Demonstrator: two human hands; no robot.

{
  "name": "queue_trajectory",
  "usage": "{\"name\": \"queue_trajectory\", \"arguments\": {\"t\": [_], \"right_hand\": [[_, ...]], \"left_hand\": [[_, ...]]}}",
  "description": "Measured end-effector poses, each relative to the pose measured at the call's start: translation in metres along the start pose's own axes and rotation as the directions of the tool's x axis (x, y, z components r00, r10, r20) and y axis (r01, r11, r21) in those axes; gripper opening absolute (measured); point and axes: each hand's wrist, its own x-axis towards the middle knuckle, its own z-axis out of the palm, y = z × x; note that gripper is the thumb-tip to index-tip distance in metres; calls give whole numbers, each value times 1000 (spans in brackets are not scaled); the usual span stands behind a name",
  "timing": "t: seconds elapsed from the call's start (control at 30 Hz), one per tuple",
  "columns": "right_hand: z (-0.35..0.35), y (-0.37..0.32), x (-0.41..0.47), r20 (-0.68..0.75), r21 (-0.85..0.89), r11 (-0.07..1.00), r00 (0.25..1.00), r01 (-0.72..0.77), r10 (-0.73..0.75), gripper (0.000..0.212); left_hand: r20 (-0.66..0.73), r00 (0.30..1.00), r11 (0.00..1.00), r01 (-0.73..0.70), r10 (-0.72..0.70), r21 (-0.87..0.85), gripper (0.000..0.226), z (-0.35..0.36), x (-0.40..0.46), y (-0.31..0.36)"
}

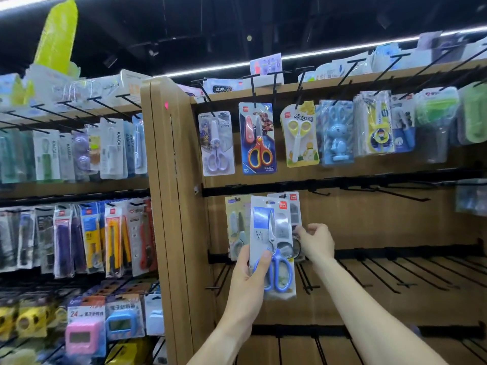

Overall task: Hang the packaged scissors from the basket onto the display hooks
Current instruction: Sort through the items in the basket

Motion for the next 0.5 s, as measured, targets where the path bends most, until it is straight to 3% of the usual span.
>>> {"name": "queue_trajectory", "arguments": {"t": [0.1, 0.17, 0.33, 0.4, 0.5], "right_hand": [[-18, -8, -41, -34, 348, 927, 990, 140, -136, 34], [-25, -16, -59, 1, 478, 857, 976, 192, -219, 32], [-26, -28, -46, -24, 403, 869, 952, 288, -305, 23], [-25, -30, -35, -40, 380, 873, 949, 305, -314, 22], [-24, -33, -24, -16, 362, 884, 950, 296, -311, 24]], "left_hand": [[23, 999, 999, 28, -28, -17, 32, 5, 5, -7], [36, 999, 999, 31, -30, -23, 30, 12, 9, -11], [69, 998, 1000, 16, -17, 5, 24, 27, 27, -9], [49, 998, 990, -40, 33, 134, 34, 29, 40, -3], [-114, 976, 920, -130, 184, 370, 44, 29, 67, 12]]}}
